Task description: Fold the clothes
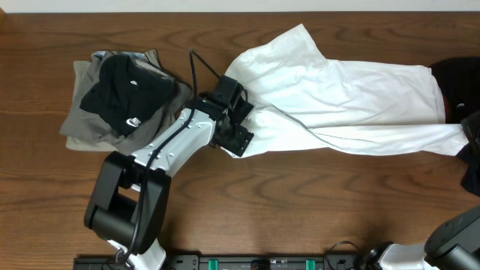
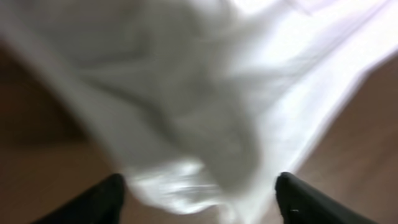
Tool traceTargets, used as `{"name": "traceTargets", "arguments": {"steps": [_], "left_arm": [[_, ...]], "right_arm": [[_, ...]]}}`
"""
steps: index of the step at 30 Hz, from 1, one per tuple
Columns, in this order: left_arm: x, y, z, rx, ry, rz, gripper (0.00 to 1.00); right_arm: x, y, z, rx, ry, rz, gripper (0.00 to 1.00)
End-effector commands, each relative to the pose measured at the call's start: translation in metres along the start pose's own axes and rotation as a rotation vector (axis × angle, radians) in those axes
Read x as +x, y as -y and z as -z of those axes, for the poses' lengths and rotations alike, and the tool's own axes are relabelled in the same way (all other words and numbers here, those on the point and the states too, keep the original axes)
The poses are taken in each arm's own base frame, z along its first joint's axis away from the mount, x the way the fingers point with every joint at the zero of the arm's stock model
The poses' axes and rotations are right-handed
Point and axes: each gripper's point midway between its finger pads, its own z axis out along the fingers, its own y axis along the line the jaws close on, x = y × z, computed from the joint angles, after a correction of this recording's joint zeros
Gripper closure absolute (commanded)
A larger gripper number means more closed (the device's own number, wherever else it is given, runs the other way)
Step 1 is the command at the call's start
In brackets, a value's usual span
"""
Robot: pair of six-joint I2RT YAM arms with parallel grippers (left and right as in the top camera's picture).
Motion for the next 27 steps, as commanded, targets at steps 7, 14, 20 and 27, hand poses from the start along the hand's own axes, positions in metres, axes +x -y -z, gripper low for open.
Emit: {"name": "traceTargets", "arguments": {"steps": [7,14,20,27], "left_arm": [[0.01,0.031,-0.008,0.216,-0.041,0.037,0.69],[0.02,0.018,-0.007,0.173,-0.082,0.077,0.94],[0.034,-0.012,-0.003,0.108,-0.124,0.16,0.94],[0.038,-0.02,0.0,0.105,-0.131,0.188,0.94]], "right_arm": [[-0.004,-0.004,0.001,0.002,0.011,0.002,0.96],[-0.003,-0.003,0.002,0.003,0.009,0.002,0.96],[-0.003,-0.003,0.001,0.004,0.006,0.001,0.96],[0.005,-0.002,0.001,0.014,-0.021,0.01,0.97]]}}
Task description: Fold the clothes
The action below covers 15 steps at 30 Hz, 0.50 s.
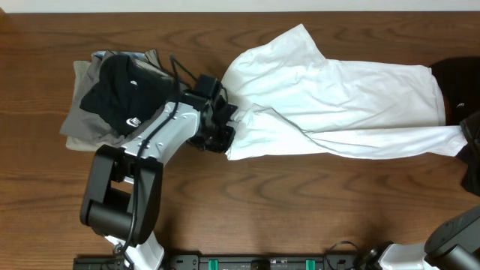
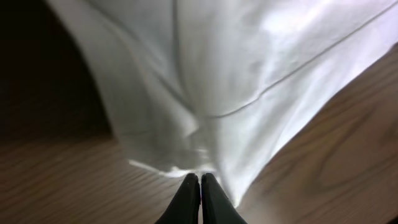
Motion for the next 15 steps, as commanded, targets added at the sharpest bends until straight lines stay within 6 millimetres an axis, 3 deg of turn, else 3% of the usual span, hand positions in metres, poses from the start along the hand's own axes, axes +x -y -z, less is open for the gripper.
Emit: {"name": "traceTargets", "arguments": {"steps": [1,5,10,15], "left_arm": [[0.01,-0.004,-0.006,-0.012,-0.045,0.017,0.94],[0.014,-0.011,-0.006,-0.049,-0.06,0.021,0.94],[0.01,-0.012,-0.006,-0.058,-0.046,0.017,0.94],[0.01,-0.012,-0.006,-0.058,-0.043,0.016,0.94]], "right_arm": [[0.0,-0.006,0.001,0.003,-0.002,0.045,0.98],[0.005,-0.008,-0.001,0.032,-0.004,0.097,0.99],[-0.01,-0.017,-0.005,0.05,0.078,0.096,0.97],[-0.019,-0.019,-0.031,0.046,0.083,0.031,0.97]]}}
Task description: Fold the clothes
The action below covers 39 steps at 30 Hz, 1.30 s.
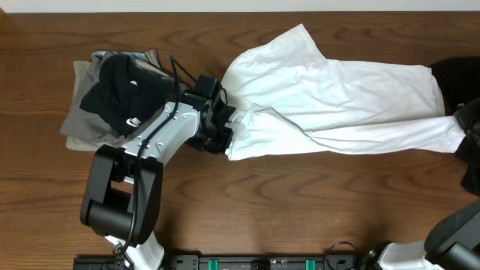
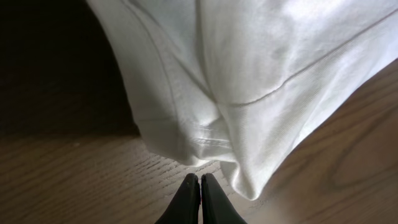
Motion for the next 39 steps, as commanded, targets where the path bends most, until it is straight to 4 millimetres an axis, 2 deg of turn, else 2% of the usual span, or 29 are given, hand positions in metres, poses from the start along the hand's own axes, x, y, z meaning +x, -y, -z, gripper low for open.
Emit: {"name": "traceTargets", "arguments": {"steps": [1,7,10,12,14,15,20,27,31,34,36,37,38,39], "left_arm": [[0.005,-0.004,-0.006,-0.012,-0.025,0.01,0.94],[0.004,-0.004,-0.006,-0.012,-0.019,0.014,0.94],[0.003,-0.001,-0.006,0.005,-0.017,0.025,0.94],[0.002,0.011,-0.006,0.075,-0.013,0.025,0.92],[0.001,0.024,-0.004,0.15,-0.008,0.034,0.83],[0.001,0.027,-0.004,0.171,-0.008,0.042,0.75],[0.002,0.031,-0.003,0.192,-0.012,0.054,0.56],[0.0,0.023,-0.011,0.161,-0.011,0.049,0.52],[-0.005,0.022,-0.022,0.162,-0.008,0.042,0.54],[-0.006,0.023,-0.03,0.163,-0.015,0.035,0.63],[-0.006,0.024,-0.03,0.163,-0.015,0.023,0.77],[-0.006,0.024,-0.03,0.162,-0.015,0.019,0.9],[-0.006,0.024,-0.03,0.162,-0.016,0.021,0.94],[-0.004,0.022,-0.029,0.162,-0.02,0.027,0.94]], "right_arm": [[-0.001,0.005,-0.023,0.043,-0.016,-0.053,0.97],[0.021,0.004,-0.071,0.03,-0.128,-0.057,0.99],[0.033,0.006,-0.083,0.024,-0.185,-0.064,0.99],[0.036,0.007,-0.084,0.028,-0.199,-0.066,0.99],[0.037,0.006,-0.082,0.025,-0.204,-0.066,0.99],[0.038,0.006,-0.081,0.022,-0.207,-0.064,0.99],[0.041,0.005,-0.073,0.016,-0.222,-0.041,0.99],[0.042,0.003,-0.062,0.009,-0.225,-0.028,0.99],[0.043,0.001,-0.055,-0.001,-0.226,-0.028,0.99],[0.042,-0.001,-0.048,-0.005,-0.217,-0.026,0.99],[0.04,-0.003,-0.042,-0.014,-0.206,-0.012,0.99],[0.039,-0.004,-0.038,-0.018,-0.201,-0.002,0.99],[0.038,-0.005,-0.035,-0.021,-0.197,0.004,0.99],[0.038,-0.005,-0.032,-0.018,-0.194,0.004,0.99]]}}
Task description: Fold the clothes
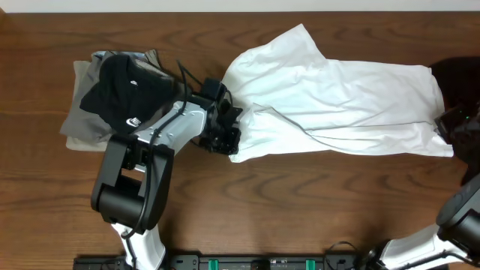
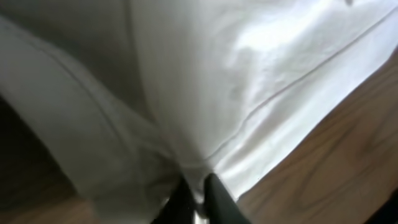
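Note:
A white garment lies spread lengthwise across the wooden table. My left gripper is at the garment's left end. In the left wrist view the left gripper has its fingers nearly together with a fold of the white garment pinched between them. My right gripper shows only as a dark shape at the garment's right end. Its fingers cannot be made out.
A stack of folded clothes sits at the left: a grey piece with a black logo shirt on top. A dark cloth lies at the far right edge.
My left gripper was shut just short of the hem. Now it is a little further right with cloth between its fingers. The garment's lower right corner has drawn in leftward, and the right arm has shifted.
First my left gripper stood open over the white garment's left end. Then it was shut at the hem, further left, with the cloth bunched. Then it was shut just off the hem. Now it pinches the cloth, while the garment's right end has pulled in step by step.

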Tool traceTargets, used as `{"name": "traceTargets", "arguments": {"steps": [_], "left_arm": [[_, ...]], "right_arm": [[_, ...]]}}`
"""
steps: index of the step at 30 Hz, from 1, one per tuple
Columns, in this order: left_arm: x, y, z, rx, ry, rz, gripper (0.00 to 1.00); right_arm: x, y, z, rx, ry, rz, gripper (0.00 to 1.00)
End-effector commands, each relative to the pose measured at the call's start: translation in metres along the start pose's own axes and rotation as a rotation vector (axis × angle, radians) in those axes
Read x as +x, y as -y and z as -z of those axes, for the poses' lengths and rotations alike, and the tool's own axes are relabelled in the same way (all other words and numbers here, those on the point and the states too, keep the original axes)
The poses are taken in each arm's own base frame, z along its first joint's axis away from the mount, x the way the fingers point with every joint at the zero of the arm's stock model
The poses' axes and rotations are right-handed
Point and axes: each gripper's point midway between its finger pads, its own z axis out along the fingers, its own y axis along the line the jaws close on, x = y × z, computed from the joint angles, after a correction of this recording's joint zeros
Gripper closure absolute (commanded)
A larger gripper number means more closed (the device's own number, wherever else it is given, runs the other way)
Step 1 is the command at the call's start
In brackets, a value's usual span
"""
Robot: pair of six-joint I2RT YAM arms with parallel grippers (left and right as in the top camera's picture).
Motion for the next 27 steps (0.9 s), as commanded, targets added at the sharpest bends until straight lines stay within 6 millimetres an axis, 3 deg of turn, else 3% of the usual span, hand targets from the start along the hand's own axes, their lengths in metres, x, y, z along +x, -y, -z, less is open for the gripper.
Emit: {"name": "traceTargets", "arguments": {"steps": [1,6,17,23,27], "left_arm": [[0.009,-0.005,-0.001,-0.013,-0.031,0.01,0.94],[0.04,-0.039,0.014,-0.151,-0.137,0.106,0.94],[0.041,-0.057,0.02,-0.214,-0.138,0.083,0.94],[0.042,-0.06,0.021,-0.234,-0.141,0.081,0.95],[0.042,-0.06,0.021,-0.234,-0.141,0.081,0.94]], "right_arm": [[-0.003,-0.011,0.021,-0.028,0.041,0.047,0.99],[0.005,-0.007,0.026,-0.01,0.02,0.063,0.99],[-0.002,-0.002,0.023,0.023,0.046,0.016,0.97],[-0.012,-0.003,0.003,0.018,0.058,-0.073,0.98],[-0.006,-0.006,-0.018,0.023,0.022,-0.064,0.98]]}}
